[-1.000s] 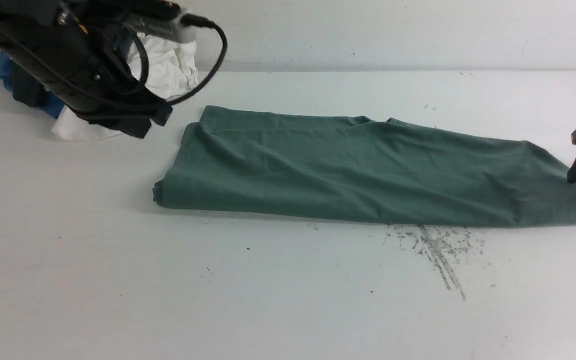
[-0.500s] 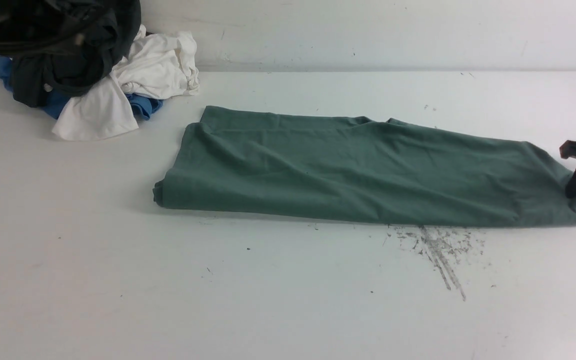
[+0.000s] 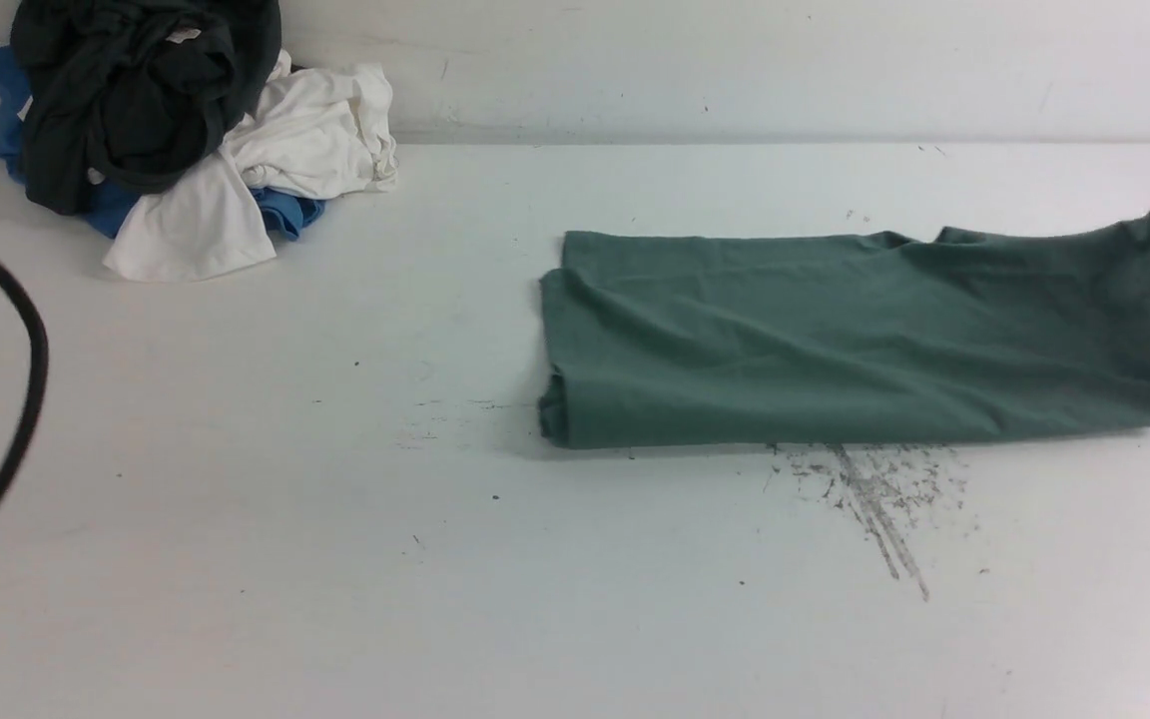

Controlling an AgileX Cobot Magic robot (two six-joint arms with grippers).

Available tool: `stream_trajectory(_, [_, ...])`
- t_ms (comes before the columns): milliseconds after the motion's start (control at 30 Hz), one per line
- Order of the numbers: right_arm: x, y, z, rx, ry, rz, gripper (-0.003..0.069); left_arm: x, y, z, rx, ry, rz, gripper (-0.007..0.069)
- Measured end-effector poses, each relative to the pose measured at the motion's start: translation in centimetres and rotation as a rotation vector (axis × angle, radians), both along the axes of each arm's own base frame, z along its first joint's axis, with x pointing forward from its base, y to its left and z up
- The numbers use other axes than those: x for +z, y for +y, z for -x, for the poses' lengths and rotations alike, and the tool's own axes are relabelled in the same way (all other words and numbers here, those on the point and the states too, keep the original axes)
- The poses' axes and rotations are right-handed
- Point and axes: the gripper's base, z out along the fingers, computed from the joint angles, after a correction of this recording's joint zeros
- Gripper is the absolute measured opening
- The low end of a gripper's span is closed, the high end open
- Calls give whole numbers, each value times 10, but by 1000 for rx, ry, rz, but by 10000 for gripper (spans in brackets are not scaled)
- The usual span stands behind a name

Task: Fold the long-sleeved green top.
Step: Use the right arm to drag the right edge of the fabric to the left and folds it over the left edge

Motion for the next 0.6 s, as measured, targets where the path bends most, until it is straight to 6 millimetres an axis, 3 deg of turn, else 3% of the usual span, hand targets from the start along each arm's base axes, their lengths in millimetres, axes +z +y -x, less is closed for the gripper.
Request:
stream_trajectory(167, [12, 110, -21, 241, -32, -14, 74, -34, -1, -3, 5, 49, 5, -8])
stream_trajectory(233, [7, 170, -25, 368, -22, -32, 74, -37, -2, -4, 1, 49, 6, -8])
stream_trajectory(267, [6, 176, -26, 382, -21, -37, 74, -37, -2, -5, 0, 48, 6, -8])
stream_trajectory(300, [-3, 222, -26, 478, -4, -64, 74, -37, -3, -6, -4, 32, 13, -8])
stream_trajectory(333, [-12, 254, -25, 540, 7, -80, 74, -36, -3, -7, -6, 23, 16, -8])
stream_trajectory(400, [-34, 301, -26, 613, 26, -107, 74, -36, -4, -7, -8, 20, 28, -8])
stream_trajectory(433, [-49, 317, -27, 630, 45, -115, 74, -36, -4, -7, -8, 19, 34, -8])
stream_trajectory(467, [-52, 320, -28, 632, 45, -116, 74, -36, -4, -7, -8, 19, 35, -8])
stream_trajectory(500, [-81, 347, -29, 655, 85, -120, 74, -36, -5, -7, -10, 16, 45, -8])
stream_trajectory(533, [-81, 349, -28, 657, 81, -119, 74, -36, -5, -7, -10, 16, 45, -8])
stream_trajectory(600, [-121, 370, -33, 648, 122, -104, 74, -36, -6, -8, -12, 12, 54, -8])
